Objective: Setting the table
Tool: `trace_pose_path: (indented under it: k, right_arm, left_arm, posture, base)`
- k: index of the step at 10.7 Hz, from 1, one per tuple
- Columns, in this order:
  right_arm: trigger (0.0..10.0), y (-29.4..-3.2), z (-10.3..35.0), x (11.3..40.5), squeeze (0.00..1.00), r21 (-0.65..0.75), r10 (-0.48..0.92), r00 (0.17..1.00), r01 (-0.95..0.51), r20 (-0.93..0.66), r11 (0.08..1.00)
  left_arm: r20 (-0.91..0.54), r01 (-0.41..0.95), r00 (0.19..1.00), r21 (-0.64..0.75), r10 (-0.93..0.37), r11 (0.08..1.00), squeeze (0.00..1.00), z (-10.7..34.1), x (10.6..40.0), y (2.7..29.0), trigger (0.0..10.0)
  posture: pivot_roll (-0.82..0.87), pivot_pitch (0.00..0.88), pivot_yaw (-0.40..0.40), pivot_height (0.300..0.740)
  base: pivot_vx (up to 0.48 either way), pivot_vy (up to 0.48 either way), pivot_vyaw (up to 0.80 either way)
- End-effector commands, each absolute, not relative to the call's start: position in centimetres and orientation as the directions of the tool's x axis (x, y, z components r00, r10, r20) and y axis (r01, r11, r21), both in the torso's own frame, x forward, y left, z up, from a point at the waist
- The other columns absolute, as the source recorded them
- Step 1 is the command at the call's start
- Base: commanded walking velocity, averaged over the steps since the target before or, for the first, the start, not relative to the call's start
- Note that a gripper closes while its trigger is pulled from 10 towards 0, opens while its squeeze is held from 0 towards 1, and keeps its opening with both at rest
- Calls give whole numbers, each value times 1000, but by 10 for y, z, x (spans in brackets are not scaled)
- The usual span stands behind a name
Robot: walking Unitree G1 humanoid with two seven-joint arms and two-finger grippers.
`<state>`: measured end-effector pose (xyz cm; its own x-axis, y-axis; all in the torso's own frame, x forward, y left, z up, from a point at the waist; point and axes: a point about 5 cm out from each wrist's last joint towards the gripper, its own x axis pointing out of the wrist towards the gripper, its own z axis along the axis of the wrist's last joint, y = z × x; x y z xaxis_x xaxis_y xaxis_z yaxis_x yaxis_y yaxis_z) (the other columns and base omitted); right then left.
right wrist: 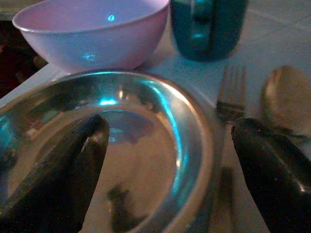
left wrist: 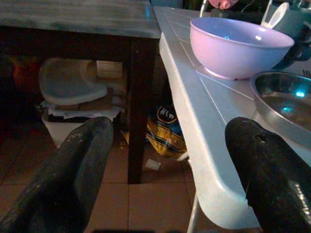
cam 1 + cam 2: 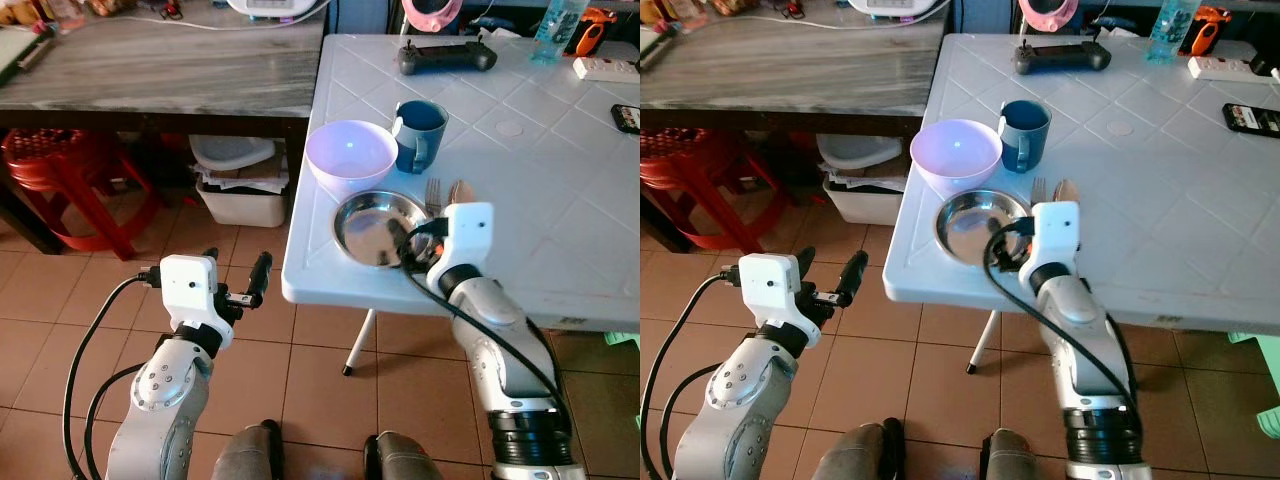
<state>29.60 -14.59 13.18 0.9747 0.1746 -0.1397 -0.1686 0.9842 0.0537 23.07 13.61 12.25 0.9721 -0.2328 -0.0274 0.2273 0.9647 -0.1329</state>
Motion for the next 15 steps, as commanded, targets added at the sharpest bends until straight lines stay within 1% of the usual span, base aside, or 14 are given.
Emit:
trace_pose_path:
  k: [1, 2, 3, 9, 11, 13, 15]
  right_arm:
    - [7373, -145, 125, 294, 0, 87, 188, 967, -175, -174, 981]
    - [2784, -145, 124, 295, 0, 99, 188, 965, -172, -184, 980]
    - [0, -145, 122, 295, 0, 121, 186, 962, -164, -201, 979]
    - [0, -139, 109, 289, 0, 214, 239, 923, -178, -302, 960]
    - [0, -141, 101, 285, 0, 242, 222, 896, -134, -384, 961]
    - [0, -145, 92, 281, 0, 250, 206, 865, -97, -457, 963]
    - [0, -145, 89, 279, 0, 238, 210, 846, -101, -490, 966]
  left_arm:
    - [-22, 243, 969, -128, -248, 962, 0, 126, 228, 135, 10000]
    - [-23, 244, 968, -128, -249, 961, 0, 126, 227, 135, 10000]
    - [-24, 246, 968, -126, -251, 961, 0, 126, 227, 135, 10000]
    - [-33, 254, 965, -127, -260, 959, 0, 126, 226, 135, 10000]
    - [-34, 261, 963, -132, -267, 956, 0, 125, 225, 133, 10000]
    - [-35, 266, 961, -133, -273, 955, 0, 125, 225, 133, 10000]
    - [-40, 277, 958, -137, -284, 951, 0, 125, 224, 131, 10000]
  posture:
    - [-9, 168, 48, 740]
    - [-9, 170, 49, 740]
    - [-9, 173, 49, 740]
    - [-7, 182, 49, 740]
    - [-11, 184, 48, 740]
    - [-12, 186, 45, 740]
    - [-10, 184, 44, 740]
  base:
    - [0, 0, 0]
    - [0, 0, 0]
    - [0, 0, 0]
    - [0, 0, 0]
    - [0, 0, 0]
    - [0, 0, 0]
    - [0, 0, 0]
